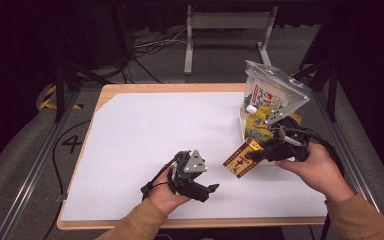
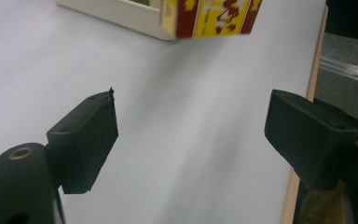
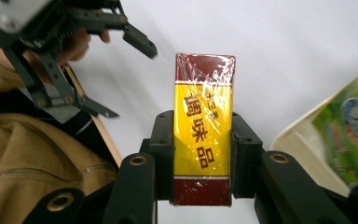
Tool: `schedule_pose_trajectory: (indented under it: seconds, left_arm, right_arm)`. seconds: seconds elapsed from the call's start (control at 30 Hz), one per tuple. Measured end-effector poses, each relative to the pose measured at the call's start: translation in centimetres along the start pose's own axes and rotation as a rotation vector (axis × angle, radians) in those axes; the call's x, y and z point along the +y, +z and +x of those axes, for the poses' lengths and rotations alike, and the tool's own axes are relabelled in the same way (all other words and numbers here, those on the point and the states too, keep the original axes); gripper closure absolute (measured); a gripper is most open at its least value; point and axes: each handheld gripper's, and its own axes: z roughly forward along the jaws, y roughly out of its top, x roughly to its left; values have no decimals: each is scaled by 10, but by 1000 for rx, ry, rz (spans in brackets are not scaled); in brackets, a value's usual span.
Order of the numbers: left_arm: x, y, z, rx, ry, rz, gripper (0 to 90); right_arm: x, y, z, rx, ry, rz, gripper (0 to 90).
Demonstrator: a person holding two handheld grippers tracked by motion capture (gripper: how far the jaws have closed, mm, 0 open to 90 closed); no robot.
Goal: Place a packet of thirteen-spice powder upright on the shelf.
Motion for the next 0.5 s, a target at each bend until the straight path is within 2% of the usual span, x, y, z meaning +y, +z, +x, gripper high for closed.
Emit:
schedule_pose_trajectory:
  seconds: [0.2,0.27,0.33,0.5]
  left_arm:
    - [-7,-11,11,19,-20,19,152]
    - [-8,-13,13,23,-30,20,149]
    - [-13,-19,19,27,-59,15,144]
    - [-21,-30,30,47,-96,5,135]
  right_arm:
    - [7,-12,-3,-41,-80,17,684]
    - [8,-14,-4,-46,-91,20,683]
    - [11,-18,-7,-51,-119,29,683]
    - [16,-25,-13,-73,-155,48,683]
